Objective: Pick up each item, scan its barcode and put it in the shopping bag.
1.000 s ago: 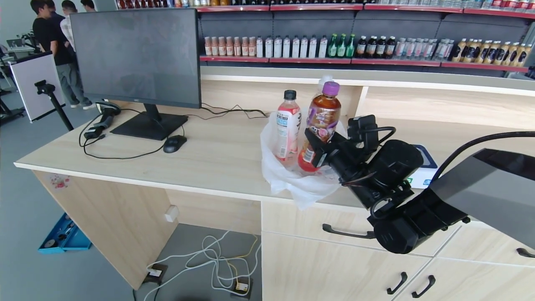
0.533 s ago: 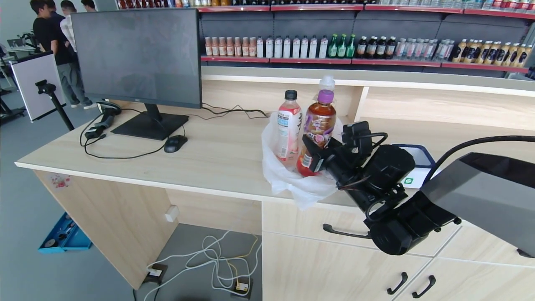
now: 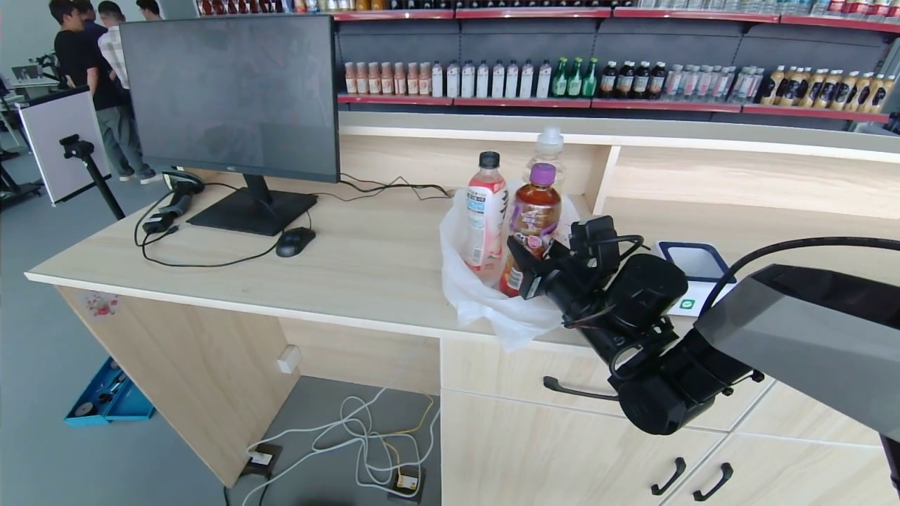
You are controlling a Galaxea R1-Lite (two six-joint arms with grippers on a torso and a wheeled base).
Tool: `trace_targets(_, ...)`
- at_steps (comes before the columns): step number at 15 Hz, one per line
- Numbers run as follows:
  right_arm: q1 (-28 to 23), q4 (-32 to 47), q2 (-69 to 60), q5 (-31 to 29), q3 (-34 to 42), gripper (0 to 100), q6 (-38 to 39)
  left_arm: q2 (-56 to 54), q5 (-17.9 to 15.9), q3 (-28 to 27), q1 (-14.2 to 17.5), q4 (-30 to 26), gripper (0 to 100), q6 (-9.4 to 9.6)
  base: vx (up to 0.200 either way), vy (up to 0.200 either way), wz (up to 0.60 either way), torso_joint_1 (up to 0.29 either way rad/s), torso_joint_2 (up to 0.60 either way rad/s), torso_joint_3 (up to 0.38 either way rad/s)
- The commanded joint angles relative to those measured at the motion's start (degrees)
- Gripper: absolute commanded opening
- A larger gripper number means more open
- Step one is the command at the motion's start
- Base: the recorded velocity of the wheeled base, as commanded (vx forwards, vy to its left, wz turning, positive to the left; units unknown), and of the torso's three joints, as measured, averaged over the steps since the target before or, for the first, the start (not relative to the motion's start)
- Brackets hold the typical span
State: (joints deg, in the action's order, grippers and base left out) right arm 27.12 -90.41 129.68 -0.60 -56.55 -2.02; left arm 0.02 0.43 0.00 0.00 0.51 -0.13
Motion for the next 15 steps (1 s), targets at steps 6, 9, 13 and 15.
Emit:
trace_targets(6,0.0,0.4,1.8,-0.1,-0.1,0,-0.1,0.0,0.0,0.0,0.0,0.0,100,-0.04,0.000,0.000,0.00,0.000,0.00,0.000)
trace_targets(9,-0.1,0.4,1.8,-2.1,-0.2,0,0.2,0.0,0.0,0.0,0.0,0.0,100,0.05,0.000,0.000,0.00,0.000,0.00,0.000)
trace_targets(13,0.2,0.4,1.8,-2.1,0.4,0,0.3,0.0,0.0,0.0,0.0,0.0,100,0.05,0.000,0.000,0.00,0.000,0.00,0.000)
trace_targets(15,0.6,0.4,1.9,-2.1,0.6,0,0.3,0.0,0.0,0.0,0.0,0.0,100,0.05,0.000,0.000,0.00,0.000,0.00,0.000)
